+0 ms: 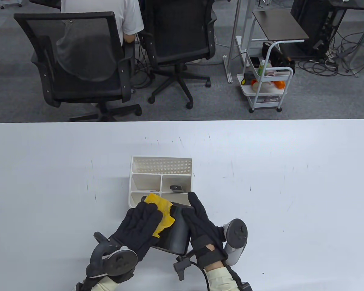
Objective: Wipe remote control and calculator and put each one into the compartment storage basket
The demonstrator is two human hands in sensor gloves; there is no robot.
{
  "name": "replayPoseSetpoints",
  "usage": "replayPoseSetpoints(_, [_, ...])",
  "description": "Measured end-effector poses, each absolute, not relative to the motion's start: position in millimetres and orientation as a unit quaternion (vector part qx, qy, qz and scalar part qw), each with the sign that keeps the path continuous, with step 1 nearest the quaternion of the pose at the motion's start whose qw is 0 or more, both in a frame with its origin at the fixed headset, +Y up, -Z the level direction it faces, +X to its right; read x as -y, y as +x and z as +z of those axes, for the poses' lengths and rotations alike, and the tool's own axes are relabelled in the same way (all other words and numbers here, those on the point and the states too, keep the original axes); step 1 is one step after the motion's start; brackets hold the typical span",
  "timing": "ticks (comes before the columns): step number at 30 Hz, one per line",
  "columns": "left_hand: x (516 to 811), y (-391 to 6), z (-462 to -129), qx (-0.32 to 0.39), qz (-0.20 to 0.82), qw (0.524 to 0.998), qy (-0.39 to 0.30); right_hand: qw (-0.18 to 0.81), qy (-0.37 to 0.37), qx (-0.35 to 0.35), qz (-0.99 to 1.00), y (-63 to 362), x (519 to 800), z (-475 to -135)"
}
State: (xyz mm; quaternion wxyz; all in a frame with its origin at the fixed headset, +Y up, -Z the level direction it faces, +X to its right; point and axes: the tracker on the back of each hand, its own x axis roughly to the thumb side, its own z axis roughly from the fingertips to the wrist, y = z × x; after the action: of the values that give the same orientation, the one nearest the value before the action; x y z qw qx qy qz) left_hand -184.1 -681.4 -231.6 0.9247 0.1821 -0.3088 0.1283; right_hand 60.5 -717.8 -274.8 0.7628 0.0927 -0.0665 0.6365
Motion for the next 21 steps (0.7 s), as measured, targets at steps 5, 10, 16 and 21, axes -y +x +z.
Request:
replayPoseSetpoints(5, [684.7,-181.7,-233.1,0.314,0.099,0.927,0.177,0.784,0.058,0.100,0.610,74.6,714.4,-273.8])
replayPoseSetpoints(10, [686.3,-184.0,-234.4,0.277,0.047,0.936,0.212,0.784,0.064,0.083,0.612,68.7,715.8,-273.1])
replayPoseSetpoints(16, [675.9,-189.9,-228.1,0.270,0.030,0.917,0.291,0.788,0.089,0.073,0.605,58.5,711.7,-271.4])
replayPoseSetpoints(21, [663.5,-201.1,-226.0,0.248,0.129,0.906,0.317,0.767,0.109,0.077,0.628,59.0,710.9,-271.2])
